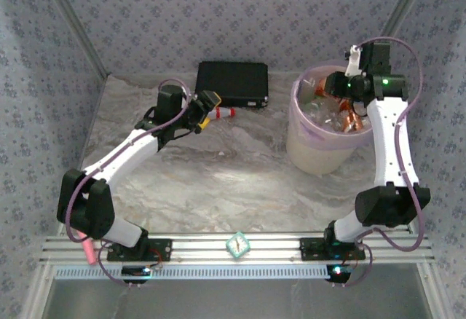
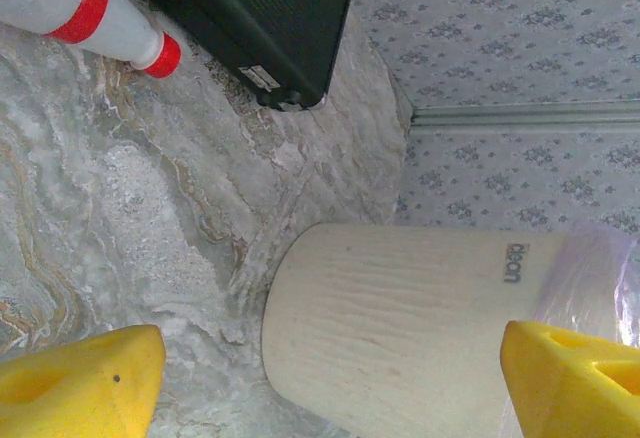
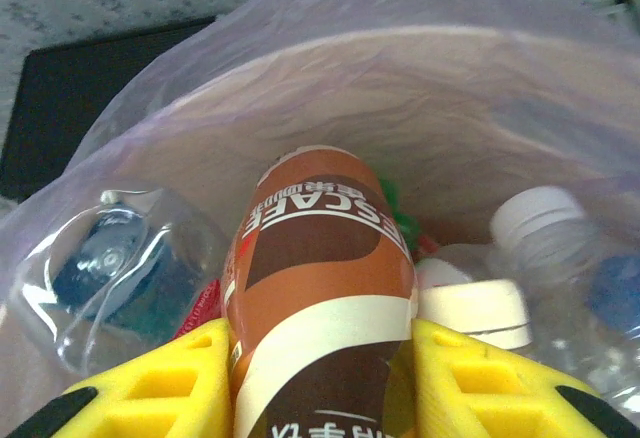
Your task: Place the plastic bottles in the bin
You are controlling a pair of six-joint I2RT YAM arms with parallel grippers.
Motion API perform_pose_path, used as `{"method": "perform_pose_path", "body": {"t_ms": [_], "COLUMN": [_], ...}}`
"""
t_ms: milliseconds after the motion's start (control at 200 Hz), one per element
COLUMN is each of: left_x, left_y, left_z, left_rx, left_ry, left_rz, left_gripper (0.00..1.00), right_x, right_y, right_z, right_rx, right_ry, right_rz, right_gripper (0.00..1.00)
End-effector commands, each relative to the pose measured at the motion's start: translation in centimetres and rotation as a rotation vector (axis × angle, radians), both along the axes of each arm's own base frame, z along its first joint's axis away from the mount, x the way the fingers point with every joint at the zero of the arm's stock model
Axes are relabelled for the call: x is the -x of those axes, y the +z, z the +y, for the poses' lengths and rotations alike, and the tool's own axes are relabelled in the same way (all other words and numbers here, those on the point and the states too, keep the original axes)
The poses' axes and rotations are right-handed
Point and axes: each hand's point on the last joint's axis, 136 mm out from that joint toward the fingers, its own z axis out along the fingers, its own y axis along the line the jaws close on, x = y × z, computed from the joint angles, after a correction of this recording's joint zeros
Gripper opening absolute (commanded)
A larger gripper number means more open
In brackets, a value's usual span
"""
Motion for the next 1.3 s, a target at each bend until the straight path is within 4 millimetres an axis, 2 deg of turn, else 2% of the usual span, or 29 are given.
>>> {"method": "perform_pose_path", "body": {"t_ms": [0,195,290,410,560,760,929,1009,1114,1194,1299], "left_x": [0.5,1.0,1.3,1.5,1.8,2.6,3.4,3.5,3.3,2.9,2.6], "left_y": [0.9,1.5,1.5,1.5,1.5,2.1,2.5,2.3,1.4,0.5,-0.2], "left_z": [1.3,4.5,5.8,7.0,7.8,8.6,10.8,12.0,13.0,13.3,13.1], "left_rx": [-0.043,-0.129,-0.150,-0.146,-0.149,-0.151,-0.197,-0.218,-0.235,-0.242,-0.233], "left_ry": [0.026,0.108,0.132,0.161,0.176,0.190,0.237,0.262,0.284,0.291,0.285], "left_rz": [-0.029,-0.056,-0.056,-0.053,-0.053,-0.041,-0.042,-0.036,-0.019,-0.004,0.012], "left_gripper": [0.87,0.87,0.87,0.87,0.87,0.87,0.87,0.87,0.87,0.87,0.87], "right_x": [2.7,4.1,4.3,4.3,5.4,8.0,10.8,10.9,9.3,8.3,7.8], "right_y": [-4.2,-4.0,-4.4,-4.9,-4.1,-3.5,-3.3,-3.1,-2.5,-0.4,2.4], "right_z": [4.2,8.9,10.0,11.5,15.2,19.3,22.5,22.7,21.5,21.0,20.1], "right_rx": [-0.106,-0.178,-0.180,-0.220,-0.275,-0.282,-0.295,-0.244,-0.141,-0.105,-0.061], "right_ry": [0.117,0.243,0.271,0.315,0.442,0.593,0.727,0.734,0.659,0.636,0.610], "right_rz": [0.185,0.201,0.220,0.241,0.255,0.304,0.341,0.326,0.268,0.189,0.105], "right_gripper": [0.30,0.30,0.30,0.30,0.30,0.30,0.30,0.32,0.48,0.60,0.67]}}
